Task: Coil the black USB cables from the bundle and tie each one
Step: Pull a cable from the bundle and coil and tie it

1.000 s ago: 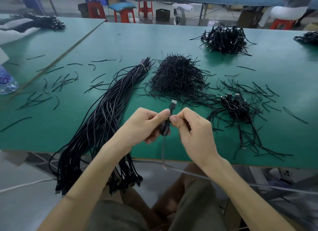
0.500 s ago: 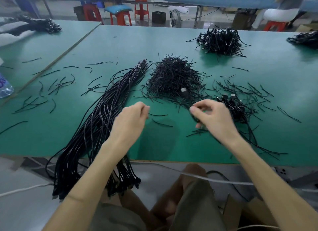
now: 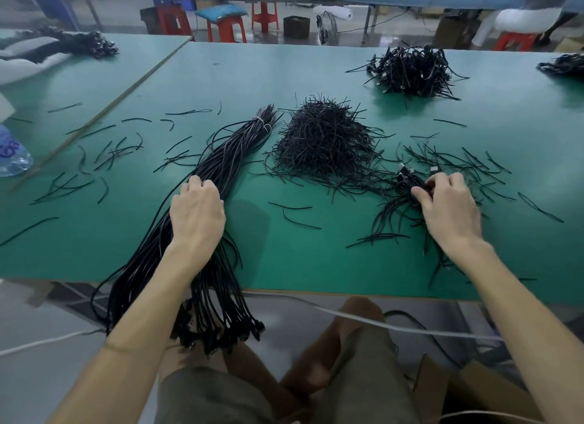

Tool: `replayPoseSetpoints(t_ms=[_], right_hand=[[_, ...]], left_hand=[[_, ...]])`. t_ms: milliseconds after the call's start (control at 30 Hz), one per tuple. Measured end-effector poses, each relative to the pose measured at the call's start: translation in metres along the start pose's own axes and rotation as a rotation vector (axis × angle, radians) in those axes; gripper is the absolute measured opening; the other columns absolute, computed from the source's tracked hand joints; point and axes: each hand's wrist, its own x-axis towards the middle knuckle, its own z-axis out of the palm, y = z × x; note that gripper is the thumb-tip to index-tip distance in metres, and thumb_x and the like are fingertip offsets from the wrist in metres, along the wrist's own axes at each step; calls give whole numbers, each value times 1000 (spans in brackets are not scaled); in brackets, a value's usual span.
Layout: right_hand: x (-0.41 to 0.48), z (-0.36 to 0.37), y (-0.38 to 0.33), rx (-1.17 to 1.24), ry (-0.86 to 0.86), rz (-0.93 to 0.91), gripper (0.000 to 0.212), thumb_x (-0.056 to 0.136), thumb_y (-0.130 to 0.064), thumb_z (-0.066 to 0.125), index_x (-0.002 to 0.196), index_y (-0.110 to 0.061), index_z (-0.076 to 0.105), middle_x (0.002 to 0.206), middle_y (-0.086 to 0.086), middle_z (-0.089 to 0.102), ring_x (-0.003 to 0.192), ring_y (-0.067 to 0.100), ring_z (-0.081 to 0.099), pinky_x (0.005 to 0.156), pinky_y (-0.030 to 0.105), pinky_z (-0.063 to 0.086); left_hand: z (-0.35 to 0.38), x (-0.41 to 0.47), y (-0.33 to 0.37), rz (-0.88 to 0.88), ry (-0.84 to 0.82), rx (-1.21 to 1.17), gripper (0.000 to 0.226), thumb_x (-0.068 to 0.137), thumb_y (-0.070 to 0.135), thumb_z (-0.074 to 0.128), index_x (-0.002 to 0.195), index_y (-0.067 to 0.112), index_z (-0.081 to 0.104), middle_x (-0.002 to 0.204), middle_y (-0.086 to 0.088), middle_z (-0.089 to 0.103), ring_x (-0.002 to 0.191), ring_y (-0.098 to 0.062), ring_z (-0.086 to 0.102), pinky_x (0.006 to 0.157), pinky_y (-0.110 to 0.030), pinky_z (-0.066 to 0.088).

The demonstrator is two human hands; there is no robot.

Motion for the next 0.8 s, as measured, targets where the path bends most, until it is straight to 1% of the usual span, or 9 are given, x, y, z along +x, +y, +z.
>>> replayPoseSetpoints(t_ms=[133, 300, 400, 467, 567, 600, 667, 733, 800], right_hand=[[-3, -2, -3, -39, 34, -10, 40, 102, -34, 56, 123, -1, 51, 117, 20, 48, 106, 39, 51, 84, 51, 50], [-9, -5, -17, -201, 110, -121, 38, 100, -30, 57, 126, -2, 54, 123, 21, 48, 114, 38, 42, 96, 52, 36], [-19, -4, -40, -162, 142, -222, 37, 98, -25, 61, 130, -6, 55, 131, 18, 48, 123, 37, 38, 99, 51, 30], [-27, -5, -61, -63, 124, -296, 39, 97, -23, 63, 133, -10, 55, 135, 14, 48, 128, 33, 38, 102, 47, 29], [-46, -3, -96, 130, 15, -477, 53, 93, -18, 67, 143, -17, 50, 141, 4, 49, 132, 23, 38, 104, 40, 30], [-55, -1, -107, 170, -37, -565, 60, 90, -13, 68, 147, -18, 47, 145, 1, 47, 135, 21, 37, 105, 39, 30], [-71, 6, -126, 247, -187, -695, 74, 80, 3, 62, 149, -16, 43, 149, -1, 46, 139, 18, 33, 108, 39, 26], [-76, 14, -133, 282, -314, -704, 67, 78, 12, 50, 139, -15, 48, 133, -1, 56, 130, 19, 41, 108, 37, 24], [-70, 15, -129, 162, -316, -714, 46, 86, 10, 41, 120, -19, 55, 106, -3, 63, 110, 22, 55, 102, 36, 30]], left_hand=[[3, -1, -1, -3, 55, -131, 19, 100, 19, 64, 106, 1, 65, 110, -18, 61, 103, -34, 57, 88, -45, 49], [-1, -1, 3, 16, 104, -268, 11, 98, 17, 66, 96, 6, 65, 103, -11, 59, 99, -31, 55, 92, -43, 44], [-7, -6, 11, 100, 129, -347, 9, 96, 17, 69, 91, 11, 65, 100, -4, 56, 95, -24, 55, 97, -40, 39], [-14, -12, 21, 187, 60, -463, 10, 95, 16, 70, 88, 14, 64, 98, 3, 54, 85, -18, 58, 90, -37, 46], [-25, -26, 46, 334, -230, -673, 24, 94, 11, 71, 79, 25, 58, 96, 11, 53, 79, -6, 59, 78, -29, 49], [-25, -33, 55, 406, -306, -697, 27, 92, 7, 71, 78, 26, 57, 97, 10, 55, 78, -4, 59, 77, -29, 49], [-22, -43, 67, 522, -353, -766, 27, 87, -5, 69, 80, 20, 61, 102, 10, 58, 74, 1, 59, 73, -23, 46], [-19, -44, 69, 490, -356, -848, 21, 87, -5, 69, 83, 16, 65, 97, 13, 60, 66, 2, 60, 68, -17, 44], [-17, -39, 62, 374, -408, -873, 14, 95, 13, 70, 84, 20, 67, 81, 12, 63, 54, -8, 62, 59, -19, 44]])
